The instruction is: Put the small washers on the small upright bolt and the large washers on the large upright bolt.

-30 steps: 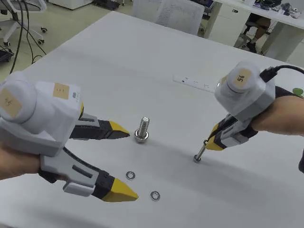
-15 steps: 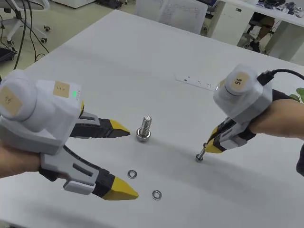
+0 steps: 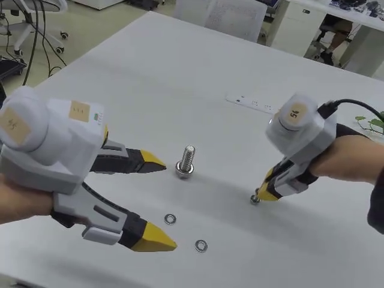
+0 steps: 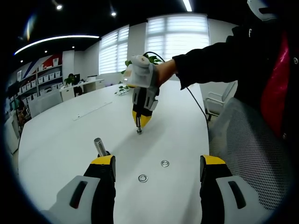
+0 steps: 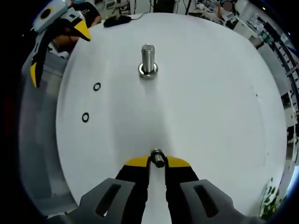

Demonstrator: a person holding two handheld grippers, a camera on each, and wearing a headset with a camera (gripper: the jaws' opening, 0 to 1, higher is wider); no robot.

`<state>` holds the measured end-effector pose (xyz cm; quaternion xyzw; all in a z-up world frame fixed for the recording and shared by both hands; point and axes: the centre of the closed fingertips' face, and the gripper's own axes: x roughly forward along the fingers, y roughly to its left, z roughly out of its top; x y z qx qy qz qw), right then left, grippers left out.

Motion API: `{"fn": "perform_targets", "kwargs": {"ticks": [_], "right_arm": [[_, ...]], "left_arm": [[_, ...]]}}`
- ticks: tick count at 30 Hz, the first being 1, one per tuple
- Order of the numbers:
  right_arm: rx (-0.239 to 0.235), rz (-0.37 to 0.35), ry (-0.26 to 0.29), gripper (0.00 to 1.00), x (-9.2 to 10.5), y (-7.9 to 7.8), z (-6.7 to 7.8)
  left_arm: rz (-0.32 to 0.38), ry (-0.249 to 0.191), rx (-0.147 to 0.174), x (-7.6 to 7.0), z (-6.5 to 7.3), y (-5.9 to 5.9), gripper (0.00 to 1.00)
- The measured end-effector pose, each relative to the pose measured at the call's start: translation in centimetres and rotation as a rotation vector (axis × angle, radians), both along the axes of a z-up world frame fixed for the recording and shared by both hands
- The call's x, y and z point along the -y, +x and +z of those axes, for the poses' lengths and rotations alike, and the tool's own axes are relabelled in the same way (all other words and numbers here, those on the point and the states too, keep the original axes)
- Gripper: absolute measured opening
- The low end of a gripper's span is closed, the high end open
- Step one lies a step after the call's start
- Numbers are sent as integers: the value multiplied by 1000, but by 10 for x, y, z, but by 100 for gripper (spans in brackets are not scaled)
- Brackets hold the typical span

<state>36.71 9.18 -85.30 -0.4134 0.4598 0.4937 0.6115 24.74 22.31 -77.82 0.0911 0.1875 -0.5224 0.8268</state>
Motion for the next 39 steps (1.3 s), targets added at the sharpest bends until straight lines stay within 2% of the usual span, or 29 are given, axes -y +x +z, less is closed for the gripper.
{"fn": "perform_targets", "kwargs": {"ticks": [7, 19, 30, 39], "right_arm": [[-13, -7, -1, 14, 1, -1, -9], [-12, -5, -9, 14, 0, 0, -17], [-4, -8, 2, 15, 1, 1, -16], [-4, -45, 10, 15, 14, 0, -10]], "left_arm": [[1, 0, -1, 1, 0, 0, 73], [6, -3, -3, 0, -1, -1, 73], [0, -3, -5, 2, -2, -1, 73], [-7, -6, -3, 4, -1, 0, 73]]}}
